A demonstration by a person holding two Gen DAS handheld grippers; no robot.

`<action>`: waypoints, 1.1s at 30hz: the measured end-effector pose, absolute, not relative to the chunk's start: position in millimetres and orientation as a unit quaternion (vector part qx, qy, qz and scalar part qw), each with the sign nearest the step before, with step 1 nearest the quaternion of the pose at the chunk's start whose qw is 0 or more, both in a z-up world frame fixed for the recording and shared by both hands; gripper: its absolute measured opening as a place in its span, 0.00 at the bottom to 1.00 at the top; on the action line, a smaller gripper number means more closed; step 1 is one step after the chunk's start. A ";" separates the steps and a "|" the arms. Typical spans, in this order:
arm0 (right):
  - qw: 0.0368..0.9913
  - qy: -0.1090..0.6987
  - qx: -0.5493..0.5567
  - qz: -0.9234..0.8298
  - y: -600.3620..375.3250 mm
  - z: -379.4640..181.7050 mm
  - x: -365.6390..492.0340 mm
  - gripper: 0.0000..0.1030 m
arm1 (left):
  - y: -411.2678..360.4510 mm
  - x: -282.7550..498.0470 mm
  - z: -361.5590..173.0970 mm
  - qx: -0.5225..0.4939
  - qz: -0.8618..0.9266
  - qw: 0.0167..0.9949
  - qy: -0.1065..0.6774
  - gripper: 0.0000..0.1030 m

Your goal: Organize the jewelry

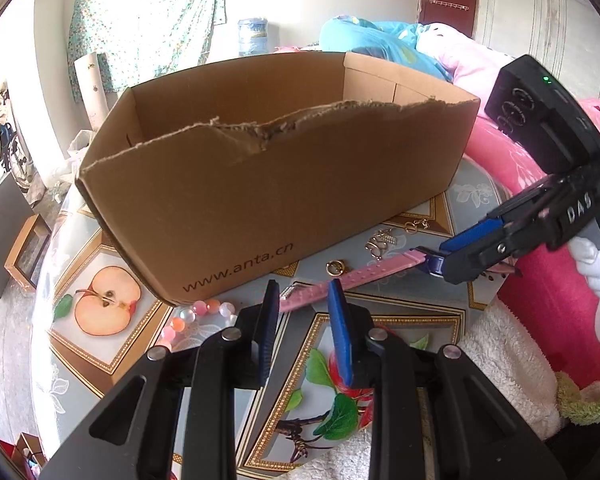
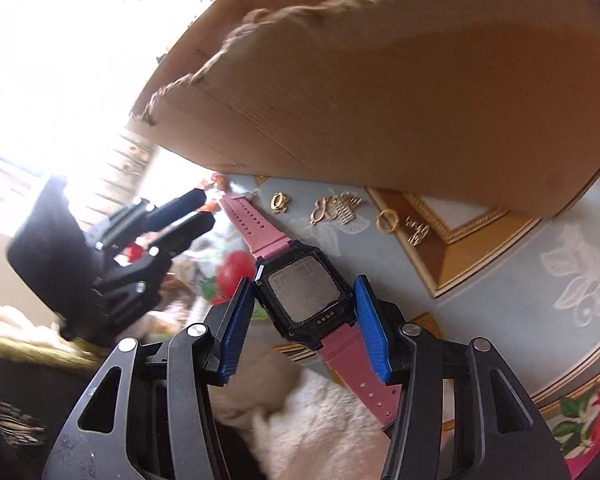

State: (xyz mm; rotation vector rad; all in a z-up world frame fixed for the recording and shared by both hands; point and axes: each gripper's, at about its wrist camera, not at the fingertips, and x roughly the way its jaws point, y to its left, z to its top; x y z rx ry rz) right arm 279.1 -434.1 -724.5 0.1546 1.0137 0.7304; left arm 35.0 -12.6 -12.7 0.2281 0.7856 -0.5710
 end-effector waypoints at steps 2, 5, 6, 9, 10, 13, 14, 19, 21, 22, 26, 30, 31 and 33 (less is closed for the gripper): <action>0.793 0.482 0.100 0.359 -436.9 -723.5 282.5 0.46 | -9.5 34.1 -12.0 0.108 -0.275 0.877 0.379 0.23; 0.800 0.488 0.081 0.339 -437.2 -727.6 285.9 0.46 | -7.4 32.9 -10.6 0.106 -0.280 0.875 0.380 0.23; 0.797 0.487 0.087 0.346 -437.9 -728.3 288.5 0.46 | -8.2 32.1 -9.9 0.107 -0.282 0.875 0.380 0.23; 0.795 0.487 0.078 0.353 -435.1 -726.6 287.7 0.46 | -13.8 27.4 -6.0 0.117 -0.304 0.869 0.373 0.23; 0.794 0.486 0.072 0.357 -433.6 -726.8 287.0 0.46 | -17.2 25.5 -5.8 0.123 -0.313 0.866 0.371 0.23; 0.793 0.490 0.054 0.359 -429.1 -725.9 288.9 0.46 | -31.1 22.2 -10.5 0.155 -0.332 0.852 0.374 0.23; 0.793 0.490 0.046 0.360 -427.8 -725.1 288.9 0.46 | -35.6 20.5 -13.6 0.171 -0.336 0.847 0.375 0.23; 0.791 0.495 0.033 0.359 -423.8 -725.6 286.0 0.46 | -43.7 13.3 -17.9 0.211 -0.339 0.838 0.372 0.23; 0.791 0.496 0.028 0.358 -425.6 -729.4 284.8 0.46 | -43.0 11.5 -15.8 0.212 -0.341 0.839 0.369 0.23; 0.790 0.496 0.026 0.359 -428.1 -731.3 283.9 0.46 | -42.8 11.1 -14.1 0.212 -0.342 0.839 0.367 0.23; 0.789 0.493 0.009 0.367 -427.5 -726.0 284.0 0.46 | -52.2 8.7 -17.8 0.234 -0.333 0.839 0.361 0.24; 0.786 0.488 -0.015 0.378 -409.4 -727.4 281.1 0.46 | -57.5 7.0 -22.7 0.255 -0.325 0.837 0.360 0.24; 0.786 0.487 -0.018 0.380 -408.0 -727.0 279.6 0.46 | -57.3 6.7 -23.1 0.255 -0.324 0.837 0.360 0.24; 0.787 0.483 -0.024 0.384 -409.1 -723.2 274.9 0.46 | -54.2 7.0 -22.9 0.251 -0.320 0.839 0.361 0.24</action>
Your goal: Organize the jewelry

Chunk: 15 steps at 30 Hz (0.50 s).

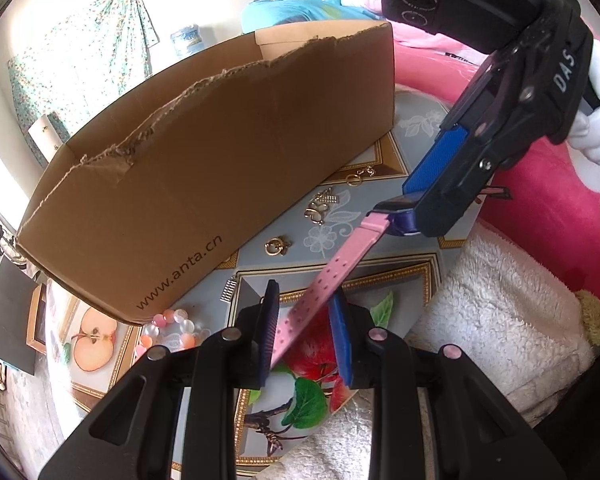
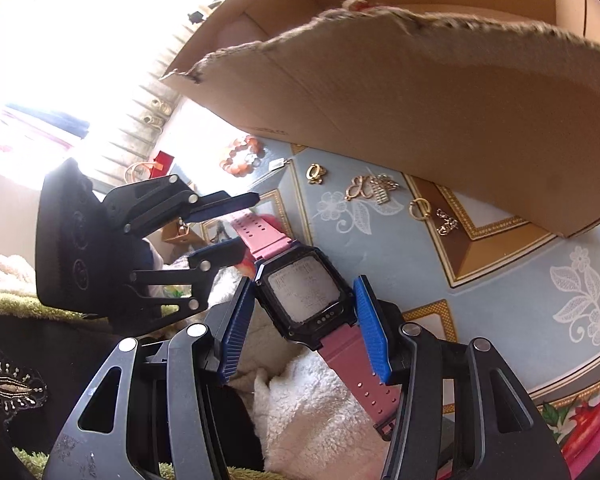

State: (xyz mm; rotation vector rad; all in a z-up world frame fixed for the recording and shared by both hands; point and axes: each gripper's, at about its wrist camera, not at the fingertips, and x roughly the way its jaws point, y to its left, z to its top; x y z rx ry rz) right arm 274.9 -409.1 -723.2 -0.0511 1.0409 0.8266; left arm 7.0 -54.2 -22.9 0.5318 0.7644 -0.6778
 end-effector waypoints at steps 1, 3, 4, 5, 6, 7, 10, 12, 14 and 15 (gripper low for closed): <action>0.789 0.481 -0.028 0.382 -408.1 -722.7 273.6 0.46 | -54.1 7.7 -23.0 0.248 -0.315 0.841 0.363 0.20; 0.792 0.479 -0.030 0.379 -406.4 -724.7 274.4 0.46 | -50.3 10.8 -21.8 0.225 -0.313 0.843 0.375 0.11; 0.791 0.480 -0.027 0.378 -406.3 -726.8 276.5 0.47 | -47.8 14.1 -20.9 0.205 -0.314 0.843 0.385 0.08; 0.792 0.481 -0.028 0.375 -405.9 -729.1 278.3 0.47 | -44.0 17.2 -21.1 0.184 -0.315 0.842 0.398 0.07; 0.795 0.478 -0.031 0.371 -405.0 -730.3 278.6 0.47 | -41.6 21.4 -20.8 0.170 -0.314 0.840 0.410 0.07; 0.800 0.472 -0.037 0.368 -404.7 -730.5 277.4 0.47 | -39.8 24.9 -20.4 0.158 -0.312 0.838 0.419 0.06; 0.822 0.447 -0.075 0.346 -400.8 -731.6 269.3 0.48 | -34.8 35.2 -19.6 0.124 -0.307 0.832 0.444 0.04; 0.834 0.431 -0.099 0.329 -399.4 -733.6 262.1 0.48 | -30.3 43.1 -21.1 0.094 -0.310 0.824 0.466 0.03; 0.845 0.415 -0.124 0.312 -397.1 -736.5 253.2 0.48 | -27.6 47.5 -21.7 0.076 -0.310 0.819 0.477 0.03; 0.850 0.407 -0.141 0.304 -397.2 -738.0 249.2 0.48 | -26.5 48.4 -21.6 0.073 -0.309 0.819 0.479 0.03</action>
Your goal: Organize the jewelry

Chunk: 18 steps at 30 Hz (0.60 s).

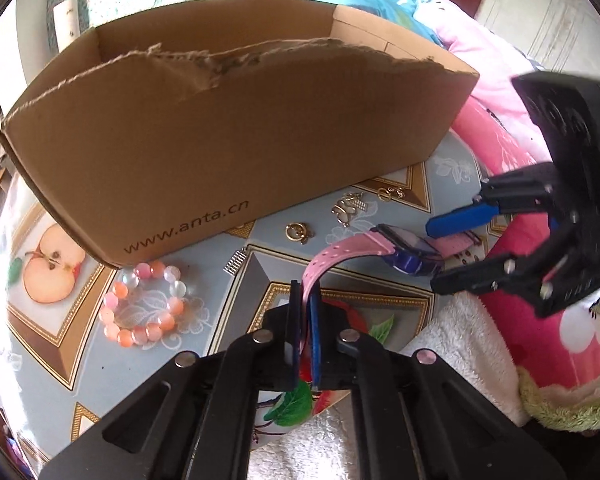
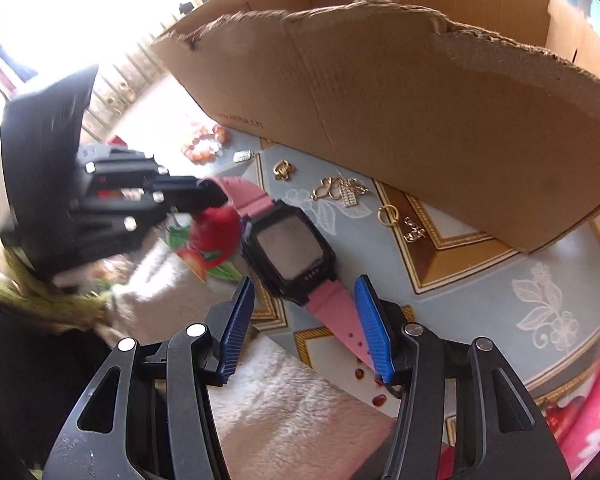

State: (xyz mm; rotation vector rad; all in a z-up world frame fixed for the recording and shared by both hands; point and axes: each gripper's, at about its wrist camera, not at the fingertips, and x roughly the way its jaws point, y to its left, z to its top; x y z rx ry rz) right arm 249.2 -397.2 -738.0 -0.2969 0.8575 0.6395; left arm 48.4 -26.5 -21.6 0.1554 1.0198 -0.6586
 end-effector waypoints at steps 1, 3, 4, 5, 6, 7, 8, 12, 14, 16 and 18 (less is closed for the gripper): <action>0.855 0.398 -0.160 0.291 -395.2 -741.1 244.3 0.48 | -25.9 49.1 -21.8 0.070 -0.309 0.818 0.481 0.03; 0.864 0.380 -0.199 0.265 -393.2 -748.0 235.9 0.46 | -25.6 52.3 -22.6 0.061 -0.310 0.814 0.488 0.03; 0.868 0.368 -0.217 0.252 -394.1 -749.9 230.3 0.44 | -26.1 53.2 -23.8 0.057 -0.310 0.812 0.491 0.03; 0.872 0.356 -0.238 0.236 -391.5 -752.8 225.8 0.44 | -27.1 55.2 -24.8 0.054 -0.310 0.811 0.493 0.03; 0.876 0.344 -0.249 0.230 -391.3 -753.6 221.0 0.44 | -27.5 55.4 -25.4 0.052 -0.310 0.810 0.494 0.03; 0.878 0.335 -0.258 0.223 -389.3 -755.1 217.6 0.43 | -28.0 55.3 -25.5 0.051 -0.309 0.811 0.494 0.03; 0.880 0.329 -0.263 0.218 -388.1 -756.3 214.9 0.41 | -28.4 55.4 -25.2 0.050 -0.308 0.812 0.493 0.03; 0.894 0.311 -0.250 0.202 -388.7 -757.3 208.2 0.15 | -21.7 57.1 -22.6 0.043 -0.306 0.815 0.490 0.02; 0.903 0.304 -0.244 0.179 -393.6 -755.9 207.8 0.06 | -17.7 55.8 -21.3 0.044 -0.306 0.816 0.489 0.02; 0.912 0.297 -0.218 0.179 -401.1 -750.1 204.3 0.03 | -13.6 52.1 -18.4 0.048 -0.303 0.817 0.487 0.02; 0.919 0.285 -0.205 0.178 -405.4 -741.9 195.1 0.01 | -6.5 44.5 -10.3 0.045 -0.309 0.819 0.481 0.02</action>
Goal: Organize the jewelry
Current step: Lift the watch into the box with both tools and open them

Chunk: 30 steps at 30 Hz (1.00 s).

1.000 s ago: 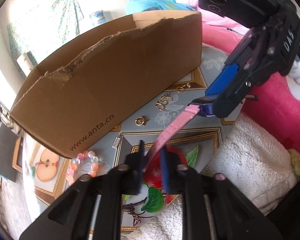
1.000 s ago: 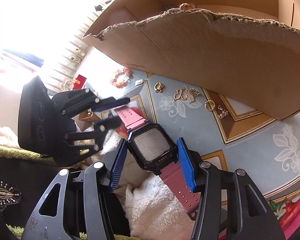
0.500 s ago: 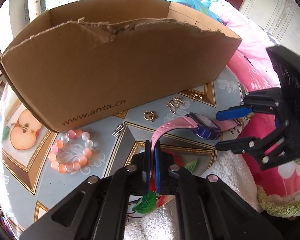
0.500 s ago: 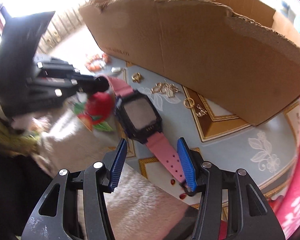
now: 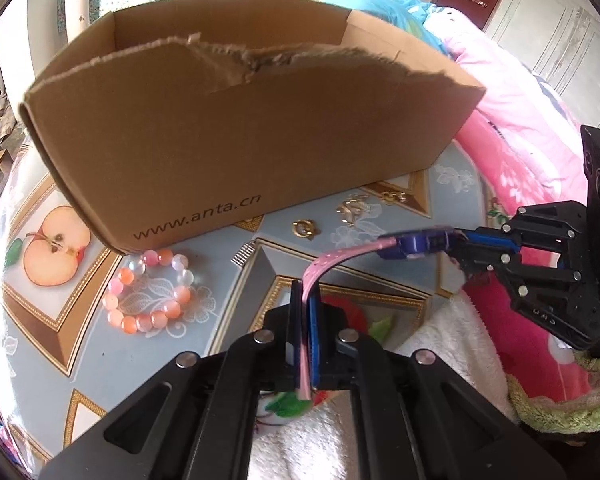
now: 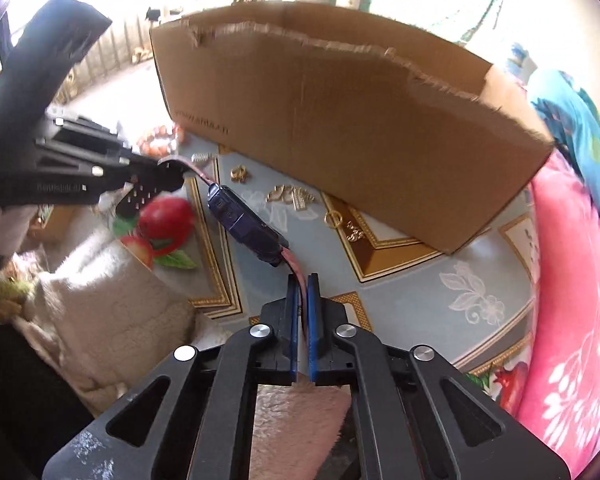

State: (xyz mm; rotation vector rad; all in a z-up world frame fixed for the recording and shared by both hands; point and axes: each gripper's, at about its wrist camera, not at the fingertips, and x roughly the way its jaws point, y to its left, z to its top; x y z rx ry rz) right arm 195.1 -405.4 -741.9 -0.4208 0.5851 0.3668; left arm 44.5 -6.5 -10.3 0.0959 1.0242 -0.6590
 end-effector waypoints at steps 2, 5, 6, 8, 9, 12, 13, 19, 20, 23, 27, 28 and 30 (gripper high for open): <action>0.925 0.269 -0.203 0.175 -406.2 -731.2 182.3 0.01 | -2.7 34.5 4.8 0.051 -0.315 0.827 0.462 0.02; 0.935 0.240 -0.198 0.170 -410.0 -706.1 159.6 0.01 | 4.7 21.7 41.0 0.055 -0.327 0.843 0.423 0.02; 0.938 0.230 -0.193 0.174 -411.4 -692.8 153.0 0.01 | 7.4 19.4 54.8 0.057 -0.330 0.850 0.407 0.02; 0.942 0.209 -0.193 0.177 -412.2 -663.1 143.4 0.01 | 11.7 20.1 83.1 0.063 -0.337 0.861 0.377 0.02; 0.944 0.199 -0.193 0.181 -412.5 -648.4 142.6 0.01 | 13.3 23.2 95.4 0.068 -0.338 0.865 0.364 0.02; 0.943 0.199 -0.173 0.204 -415.8 -609.4 161.4 0.01 | 15.2 45.9 124.6 0.078 -0.336 0.875 0.339 0.03; 0.941 0.208 -0.161 0.215 -415.1 -596.3 176.4 0.01 | 14.5 57.9 130.2 0.080 -0.334 0.875 0.341 0.03; 0.903 0.338 -0.105 0.245 -408.8 -569.6 281.6 0.01 | -0.7 150.6 118.2 0.073 -0.329 0.843 0.420 0.03; 0.892 0.369 -0.094 0.244 -409.1 -571.9 304.3 0.01 | -7.0 167.4 109.5 0.072 -0.325 0.832 0.444 0.03; 0.861 0.441 -0.087 0.238 -399.6 -599.2 351.2 0.01 | -21.8 202.7 85.0 0.084 -0.311 0.808 0.493 0.03; 0.845 0.482 -0.116 0.200 -389.5 -615.0 391.3 0.05 | -32.3 233.8 54.2 0.091 -0.295 0.774 0.553 0.05; 0.844 0.485 -0.125 0.190 -387.8 -616.9 398.5 0.08 | -32.6 237.6 49.8 0.094 -0.291 0.770 0.560 0.07; 0.847 0.482 -0.139 0.174 -387.3 -619.7 409.8 0.08 | -30.2 245.4 43.5 0.096 -0.275 0.767 0.571 0.13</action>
